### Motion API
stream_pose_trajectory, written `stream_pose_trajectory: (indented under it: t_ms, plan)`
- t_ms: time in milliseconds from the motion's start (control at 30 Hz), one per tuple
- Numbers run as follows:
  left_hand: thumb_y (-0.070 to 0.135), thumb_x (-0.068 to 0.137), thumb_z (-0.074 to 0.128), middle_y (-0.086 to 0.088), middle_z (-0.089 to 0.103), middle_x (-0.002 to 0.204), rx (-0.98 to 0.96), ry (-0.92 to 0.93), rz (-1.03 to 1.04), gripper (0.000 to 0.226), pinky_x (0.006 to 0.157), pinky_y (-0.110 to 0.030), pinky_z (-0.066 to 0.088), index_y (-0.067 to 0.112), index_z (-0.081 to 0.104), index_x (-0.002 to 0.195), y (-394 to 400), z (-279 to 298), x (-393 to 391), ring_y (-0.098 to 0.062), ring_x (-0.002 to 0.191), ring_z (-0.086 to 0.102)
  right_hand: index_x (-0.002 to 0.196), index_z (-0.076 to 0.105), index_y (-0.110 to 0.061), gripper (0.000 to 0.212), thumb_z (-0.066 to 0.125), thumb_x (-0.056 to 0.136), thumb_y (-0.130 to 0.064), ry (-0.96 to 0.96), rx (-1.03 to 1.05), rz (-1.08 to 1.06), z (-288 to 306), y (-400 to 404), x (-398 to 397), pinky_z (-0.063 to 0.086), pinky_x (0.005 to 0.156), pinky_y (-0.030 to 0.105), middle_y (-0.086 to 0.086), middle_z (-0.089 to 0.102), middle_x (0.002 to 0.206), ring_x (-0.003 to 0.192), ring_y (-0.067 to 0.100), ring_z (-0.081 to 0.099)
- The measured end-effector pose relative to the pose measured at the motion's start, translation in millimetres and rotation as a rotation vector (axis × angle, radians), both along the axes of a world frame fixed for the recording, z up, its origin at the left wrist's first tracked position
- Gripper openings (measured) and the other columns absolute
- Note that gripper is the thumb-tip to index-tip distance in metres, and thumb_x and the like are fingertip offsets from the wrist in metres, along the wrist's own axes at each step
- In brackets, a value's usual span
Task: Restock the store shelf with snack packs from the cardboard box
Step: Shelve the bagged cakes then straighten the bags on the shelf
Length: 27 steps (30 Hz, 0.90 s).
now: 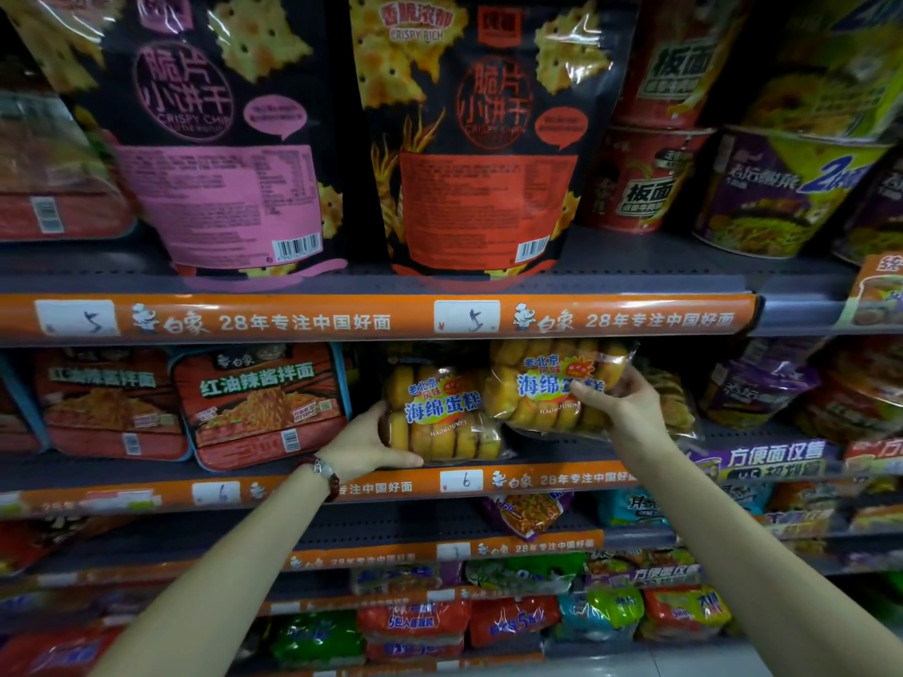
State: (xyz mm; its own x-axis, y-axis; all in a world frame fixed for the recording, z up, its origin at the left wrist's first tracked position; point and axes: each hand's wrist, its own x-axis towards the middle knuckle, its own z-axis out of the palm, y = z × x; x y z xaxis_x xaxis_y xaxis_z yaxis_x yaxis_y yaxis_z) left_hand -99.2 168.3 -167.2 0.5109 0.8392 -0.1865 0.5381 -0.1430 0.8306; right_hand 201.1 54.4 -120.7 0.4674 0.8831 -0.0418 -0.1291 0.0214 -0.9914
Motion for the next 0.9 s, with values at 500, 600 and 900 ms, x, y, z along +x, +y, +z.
stream_pose_trajectory:
  t_ms: [500, 600, 900]
  plan:
    - [0.016, 0.067, 0.083, 0.008, 0.06, 0.117, 0.075, -0.156, 0.115, 0.074, 0.093, -0.026, 0.049, 0.019, 0.048, 0.133, -5, -13, -20, -0.007, 0.104, 0.059, 0.127, 0.053, -0.015, 0.063, 0.083, 0.072, -0.012, -0.004, -0.043, 0.175, 5, 48, -65, 0.055, 0.09, 0.049, 0.005, 0.067, 0.117, 0.105, 0.026, 0.067]
    - [0.013, 0.065, 0.084, 0.012, 0.062, 0.112, 0.069, -0.166, 0.118, 0.075, 0.095, -0.033, 0.051, 0.019, 0.05, 0.132, -5, -15, -22, -0.008, 0.104, 0.061, 0.131, 0.049, -0.015, 0.064, 0.081, 0.075, -0.014, -0.039, -0.065, 0.186, 5, 51, -71, 0.055, 0.091, 0.048, 0.005, 0.065, 0.121, 0.105, 0.024, 0.066]
    - [0.009, 0.069, 0.081, 0.012, 0.061, 0.11, 0.105, -0.168, 0.111, 0.068, 0.085, -0.015, 0.049, 0.021, 0.05, 0.129, -9, -12, -20, 0.001, 0.096, 0.059, 0.144, 0.024, -0.04, 0.108, 0.087, 0.063, -0.009, -0.008, -0.069, 0.34, -4, 42, -70, 0.049, 0.099, 0.051, -0.001, 0.055, 0.134, 0.122, 0.022, 0.056]
